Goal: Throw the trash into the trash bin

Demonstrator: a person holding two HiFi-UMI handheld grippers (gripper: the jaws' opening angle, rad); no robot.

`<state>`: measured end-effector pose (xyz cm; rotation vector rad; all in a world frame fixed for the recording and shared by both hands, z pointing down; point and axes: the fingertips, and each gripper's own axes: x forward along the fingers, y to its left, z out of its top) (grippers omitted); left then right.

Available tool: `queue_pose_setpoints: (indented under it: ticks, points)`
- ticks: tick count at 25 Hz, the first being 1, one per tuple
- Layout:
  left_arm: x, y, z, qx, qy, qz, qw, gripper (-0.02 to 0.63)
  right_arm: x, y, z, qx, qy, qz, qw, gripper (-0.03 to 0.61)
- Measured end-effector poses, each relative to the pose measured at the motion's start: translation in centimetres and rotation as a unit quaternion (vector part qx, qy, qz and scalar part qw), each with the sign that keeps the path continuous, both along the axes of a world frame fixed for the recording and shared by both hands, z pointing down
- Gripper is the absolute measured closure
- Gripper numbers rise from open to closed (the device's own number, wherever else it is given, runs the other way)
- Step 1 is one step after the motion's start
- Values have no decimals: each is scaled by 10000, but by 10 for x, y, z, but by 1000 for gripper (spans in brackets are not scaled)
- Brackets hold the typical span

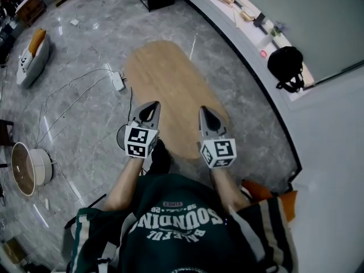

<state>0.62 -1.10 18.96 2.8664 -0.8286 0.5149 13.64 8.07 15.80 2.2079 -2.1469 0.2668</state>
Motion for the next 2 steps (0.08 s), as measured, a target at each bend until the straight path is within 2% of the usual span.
queue_pose_setpoints:
  ticks: [2]
  points:
    - [-1,-6,0,4,15,1,10000,612,-2,-6,1,25,8,-4,10000,578]
